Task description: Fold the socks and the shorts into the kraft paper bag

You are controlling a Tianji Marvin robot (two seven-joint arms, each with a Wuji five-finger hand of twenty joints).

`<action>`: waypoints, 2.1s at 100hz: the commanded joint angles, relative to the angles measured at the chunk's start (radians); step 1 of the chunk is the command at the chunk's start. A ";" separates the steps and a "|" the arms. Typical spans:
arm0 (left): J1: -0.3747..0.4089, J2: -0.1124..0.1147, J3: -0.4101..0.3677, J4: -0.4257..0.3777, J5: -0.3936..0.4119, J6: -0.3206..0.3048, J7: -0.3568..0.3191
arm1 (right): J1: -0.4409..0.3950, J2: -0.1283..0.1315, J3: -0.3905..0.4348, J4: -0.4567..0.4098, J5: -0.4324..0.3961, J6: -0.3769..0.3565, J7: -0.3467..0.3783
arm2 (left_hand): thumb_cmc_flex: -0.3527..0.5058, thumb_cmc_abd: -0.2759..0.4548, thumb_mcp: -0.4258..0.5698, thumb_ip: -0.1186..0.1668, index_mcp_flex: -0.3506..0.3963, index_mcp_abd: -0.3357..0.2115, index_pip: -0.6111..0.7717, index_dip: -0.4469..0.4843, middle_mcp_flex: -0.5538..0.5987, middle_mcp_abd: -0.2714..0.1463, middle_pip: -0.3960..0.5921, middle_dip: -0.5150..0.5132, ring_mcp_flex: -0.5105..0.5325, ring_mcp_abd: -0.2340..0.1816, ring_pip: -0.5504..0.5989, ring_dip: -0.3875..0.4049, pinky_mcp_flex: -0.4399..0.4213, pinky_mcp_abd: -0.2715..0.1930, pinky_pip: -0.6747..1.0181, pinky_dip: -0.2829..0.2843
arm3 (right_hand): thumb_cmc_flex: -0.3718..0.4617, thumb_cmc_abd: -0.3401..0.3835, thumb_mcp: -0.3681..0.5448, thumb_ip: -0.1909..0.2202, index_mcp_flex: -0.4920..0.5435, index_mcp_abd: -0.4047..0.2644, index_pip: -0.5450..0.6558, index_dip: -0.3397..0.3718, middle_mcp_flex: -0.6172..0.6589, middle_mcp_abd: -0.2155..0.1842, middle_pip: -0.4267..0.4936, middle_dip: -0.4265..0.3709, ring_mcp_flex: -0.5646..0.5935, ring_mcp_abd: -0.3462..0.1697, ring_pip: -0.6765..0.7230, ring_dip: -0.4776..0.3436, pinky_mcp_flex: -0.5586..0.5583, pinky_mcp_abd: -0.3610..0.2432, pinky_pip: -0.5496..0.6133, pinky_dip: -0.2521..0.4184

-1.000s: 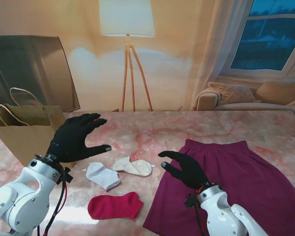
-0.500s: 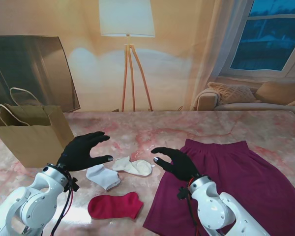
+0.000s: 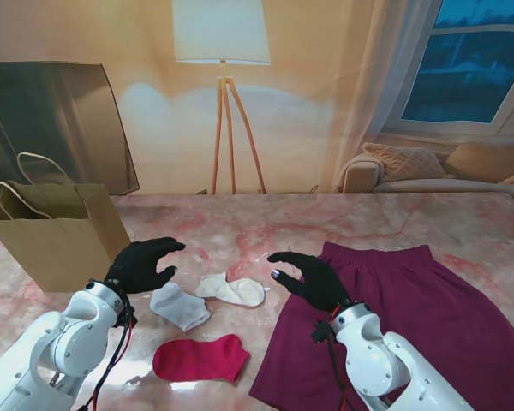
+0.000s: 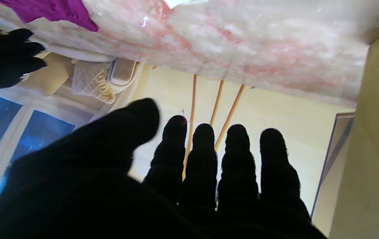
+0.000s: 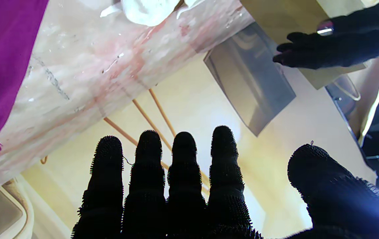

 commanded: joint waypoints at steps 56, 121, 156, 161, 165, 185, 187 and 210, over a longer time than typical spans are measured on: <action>-0.113 0.032 0.098 0.200 0.056 0.042 -0.105 | -0.058 0.005 0.018 -0.046 0.000 0.002 0.024 | 0.277 -0.122 0.037 -0.119 -0.076 -0.033 0.051 0.008 0.046 -0.003 0.086 0.010 0.122 0.001 0.096 0.071 0.075 0.027 0.215 0.111 | -0.005 0.009 0.005 -0.037 -0.029 -0.006 0.004 0.005 -0.011 -0.003 0.018 0.007 0.013 -0.006 0.002 0.009 0.010 0.010 0.043 0.002; -0.189 0.049 0.204 0.350 0.176 0.034 -0.054 | -0.063 0.007 0.019 -0.043 0.015 -0.009 0.038 | 0.074 -0.179 0.046 -0.129 -0.104 -0.031 0.055 0.008 0.187 -0.090 0.310 0.307 0.174 0.001 0.248 0.318 0.104 0.061 0.436 0.332 | 0.002 0.013 0.007 -0.039 -0.027 -0.007 0.006 0.007 -0.009 -0.005 0.019 0.007 0.029 0.003 0.006 0.023 0.023 0.035 0.073 0.033; -0.177 0.050 0.196 0.342 0.198 0.060 -0.055 | -0.061 0.010 0.021 -0.042 0.013 -0.015 0.049 | 0.103 -0.197 -0.160 -0.211 0.083 -0.349 0.801 0.369 0.254 -0.091 0.352 0.576 0.171 0.019 0.290 0.381 0.094 0.088 0.459 0.311 | 0.006 0.014 0.004 -0.039 -0.011 -0.020 0.014 0.010 -0.007 -0.006 0.015 0.005 0.028 0.001 0.004 0.024 0.024 0.035 0.072 0.039; -0.175 0.049 0.193 0.340 0.200 0.065 -0.047 | -0.060 0.010 0.021 -0.041 0.015 -0.015 0.050 | 0.116 -0.170 -0.173 -0.216 0.090 -0.340 0.824 0.380 0.254 -0.051 0.265 0.409 0.184 0.026 0.256 0.339 0.112 0.090 0.467 0.311 | 0.006 0.014 0.004 -0.040 -0.013 -0.021 0.014 0.010 -0.007 -0.006 0.015 0.005 0.027 0.002 0.004 0.024 0.023 0.035 0.072 0.039; -0.171 0.049 0.188 0.335 0.203 0.071 -0.048 | -0.059 0.010 0.020 -0.041 0.016 -0.015 0.051 | 0.137 -0.148 -0.193 -0.215 0.092 -0.334 0.816 0.368 0.264 -0.026 0.213 0.316 0.197 0.032 0.231 0.301 0.124 0.094 0.469 0.306 | 0.006 0.015 0.004 -0.040 -0.011 -0.019 0.015 0.011 -0.006 -0.006 0.015 0.005 0.027 0.002 0.004 0.024 0.023 0.035 0.071 0.039; -0.144 0.043 0.155 0.294 0.207 0.099 -0.030 | -0.057 0.010 0.019 -0.041 0.017 -0.014 0.054 | 0.181 -0.132 -0.210 -0.212 0.111 -0.309 0.808 0.332 0.464 0.005 0.197 0.191 0.414 0.054 0.265 0.231 0.269 0.144 0.585 0.318 | 0.007 0.015 0.003 -0.040 -0.012 -0.020 0.015 0.011 -0.001 -0.007 0.018 0.007 0.028 0.003 0.004 0.025 0.024 0.036 0.071 0.042; -0.140 0.042 0.151 0.288 0.207 0.102 -0.028 | -0.057 0.010 0.019 -0.041 0.017 -0.014 0.054 | 0.180 -0.133 -0.210 -0.212 0.112 -0.304 0.809 0.330 0.488 0.007 0.205 0.191 0.443 0.050 0.279 0.232 0.293 0.146 0.603 0.320 | 0.007 0.016 0.003 -0.040 -0.011 -0.019 0.016 0.012 0.000 -0.007 0.019 0.007 0.028 0.003 0.004 0.025 0.025 0.036 0.072 0.043; -0.107 0.027 0.112 0.246 0.191 0.131 0.034 | -0.058 0.011 0.021 -0.043 0.017 -0.013 0.060 | 0.128 -0.210 -0.136 -0.213 0.167 -0.291 0.824 0.276 0.694 -0.031 0.239 0.329 0.619 0.020 0.407 0.237 0.447 0.145 0.776 0.269 | 0.008 0.018 0.000 -0.040 -0.010 -0.020 0.015 0.011 0.006 -0.005 0.026 0.010 0.028 0.002 0.004 0.025 0.021 0.039 0.072 0.047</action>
